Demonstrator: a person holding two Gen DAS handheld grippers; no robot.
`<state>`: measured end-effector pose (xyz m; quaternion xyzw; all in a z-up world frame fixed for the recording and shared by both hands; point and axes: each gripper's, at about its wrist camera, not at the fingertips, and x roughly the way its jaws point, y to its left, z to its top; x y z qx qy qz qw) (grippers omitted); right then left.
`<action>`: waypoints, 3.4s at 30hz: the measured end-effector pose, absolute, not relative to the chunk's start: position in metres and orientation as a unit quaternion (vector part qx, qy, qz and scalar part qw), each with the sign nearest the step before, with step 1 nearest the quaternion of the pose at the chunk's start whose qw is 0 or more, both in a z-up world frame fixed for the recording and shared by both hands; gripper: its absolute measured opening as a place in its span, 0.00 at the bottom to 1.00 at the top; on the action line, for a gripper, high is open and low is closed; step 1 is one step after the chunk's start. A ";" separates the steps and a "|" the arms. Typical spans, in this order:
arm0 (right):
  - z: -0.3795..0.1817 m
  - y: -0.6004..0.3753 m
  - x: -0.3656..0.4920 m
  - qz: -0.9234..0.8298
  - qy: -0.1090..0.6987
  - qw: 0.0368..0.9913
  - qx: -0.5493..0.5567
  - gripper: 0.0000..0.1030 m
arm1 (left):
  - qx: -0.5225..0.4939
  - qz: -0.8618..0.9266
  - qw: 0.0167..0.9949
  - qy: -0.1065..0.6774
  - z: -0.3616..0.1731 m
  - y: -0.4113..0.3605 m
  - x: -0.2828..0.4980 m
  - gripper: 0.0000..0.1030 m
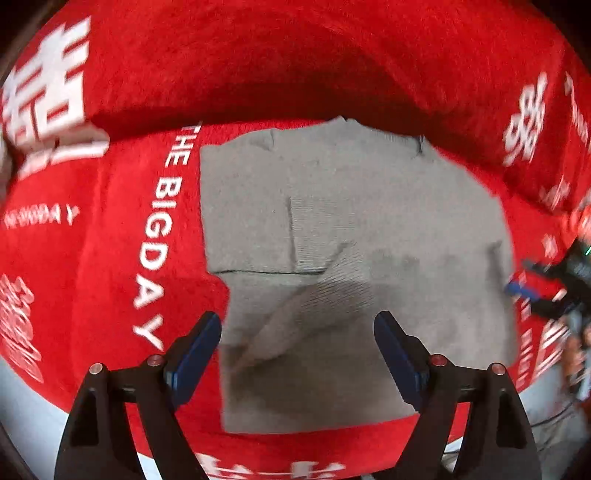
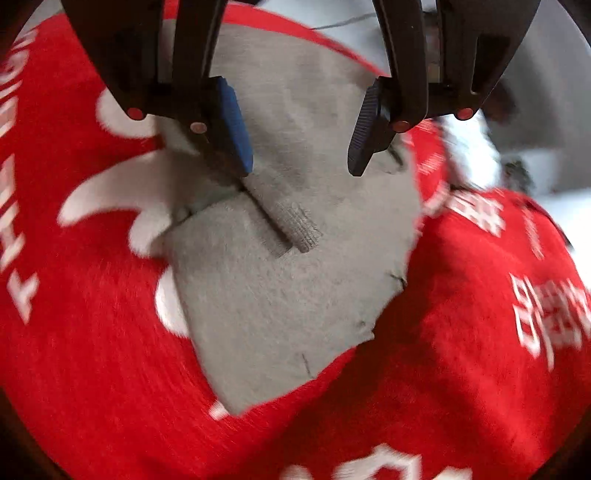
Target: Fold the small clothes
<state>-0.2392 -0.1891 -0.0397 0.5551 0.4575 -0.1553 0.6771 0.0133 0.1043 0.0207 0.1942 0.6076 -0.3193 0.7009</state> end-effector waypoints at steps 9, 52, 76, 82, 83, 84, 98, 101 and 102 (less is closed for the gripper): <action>-0.037 -0.170 -0.207 -0.151 0.560 0.721 0.378 0.60 | 0.335 -0.343 0.667 0.570 -0.018 0.057 -0.047 0.83; 0.075 -0.178 -0.161 -0.217 0.479 0.797 0.297 0.07 | 0.145 -0.406 0.693 0.578 0.045 0.075 0.054 0.08; -0.060 -0.268 -0.117 -0.287 0.483 0.723 0.402 0.07 | 0.209 -0.253 0.760 0.560 -0.078 -0.001 0.148 0.54; -0.041 -0.280 -0.144 -0.337 0.486 0.701 0.399 0.17 | 0.206 -0.209 0.769 0.568 -0.067 0.028 0.172 0.55; -0.038 -0.279 -0.151 -0.335 0.480 0.699 0.411 0.22 | 0.205 -0.210 0.766 0.572 -0.065 0.033 0.172 0.55; -0.035 -0.277 -0.162 -0.330 0.473 0.695 0.430 0.23 | 0.199 -0.216 0.761 0.578 -0.061 0.039 0.172 0.55; -0.036 -0.164 -0.327 -0.335 0.395 0.575 0.633 0.53 | 0.092 -0.248 0.667 0.697 -0.053 0.131 0.083 0.55; -0.056 -0.158 -0.329 -0.323 0.364 0.558 0.672 0.54 | 0.088 -0.241 0.659 0.707 -0.061 0.136 0.070 0.55; -0.057 -0.159 -0.324 -0.323 0.358 0.562 0.672 0.51 | 0.092 -0.239 0.659 0.707 -0.065 0.137 0.065 0.55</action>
